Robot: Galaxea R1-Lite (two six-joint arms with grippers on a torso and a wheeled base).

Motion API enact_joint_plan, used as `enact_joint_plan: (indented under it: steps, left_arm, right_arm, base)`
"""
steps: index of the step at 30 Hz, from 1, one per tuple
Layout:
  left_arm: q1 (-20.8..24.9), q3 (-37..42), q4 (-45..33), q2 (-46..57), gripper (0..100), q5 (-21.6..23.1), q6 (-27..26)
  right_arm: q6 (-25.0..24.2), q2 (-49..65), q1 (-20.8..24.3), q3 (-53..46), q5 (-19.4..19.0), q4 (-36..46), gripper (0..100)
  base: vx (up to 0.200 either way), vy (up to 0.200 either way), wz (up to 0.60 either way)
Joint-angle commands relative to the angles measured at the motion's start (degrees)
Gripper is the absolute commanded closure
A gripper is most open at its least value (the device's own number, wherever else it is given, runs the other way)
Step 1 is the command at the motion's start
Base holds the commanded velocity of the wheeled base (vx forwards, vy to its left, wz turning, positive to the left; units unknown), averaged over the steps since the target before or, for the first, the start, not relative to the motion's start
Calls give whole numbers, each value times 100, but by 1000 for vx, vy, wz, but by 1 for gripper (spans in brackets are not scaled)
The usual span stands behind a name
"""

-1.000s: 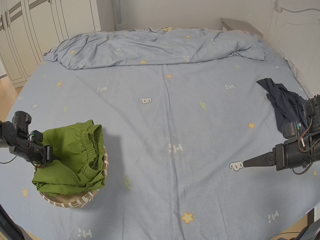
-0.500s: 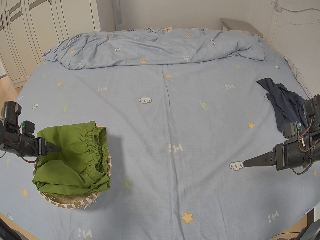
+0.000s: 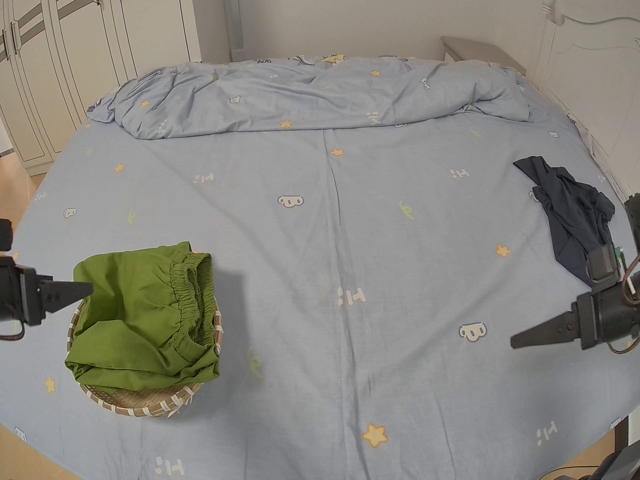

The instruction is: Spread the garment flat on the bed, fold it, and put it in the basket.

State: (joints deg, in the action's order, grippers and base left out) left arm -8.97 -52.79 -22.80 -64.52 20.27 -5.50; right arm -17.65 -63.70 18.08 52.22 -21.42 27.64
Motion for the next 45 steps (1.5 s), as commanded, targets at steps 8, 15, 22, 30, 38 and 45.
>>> enact_joint_plan:
  steps: [8, 15, 22, 30, 38, 45]
  left_arm:
    - [1196, 1069, -955, 3552, 0, -735, 295]
    - [985, 2220, -964, 4739, 0, -770, 479]
    - [985, 2703, -964, 5451, 0, -727, 488]
    - [1038, 3257, -972, 6039, 0, -727, 471]
    - [1003, 3486, -964, 6162, 0, -700, 444]
    - [888, 3723, -849, 6452, 0, -911, 49]
  right_arm:
    - [1589, 2371, -964, 991, 1184, 3336, 0]
    - [1581, 4155, -1878, -142, 1201, 3415, 0]
    - [1581, 5438, -1342, -740, 1201, 3345, 0]
    - [1326, 5772, -1544, -740, 1245, 3635, 0]
    - [1343, 5816, -2010, -635, 1254, 3907, 0]
    - [1080, 6370, -1799, -907, 1245, 3661, 0]
  base:
    - [0, 0, 0]
    - [0, 0, 0]
    - [0, 0, 0]
    - [0, 0, 0]
    - [0, 0, 0]
    - [0, 0, 0]
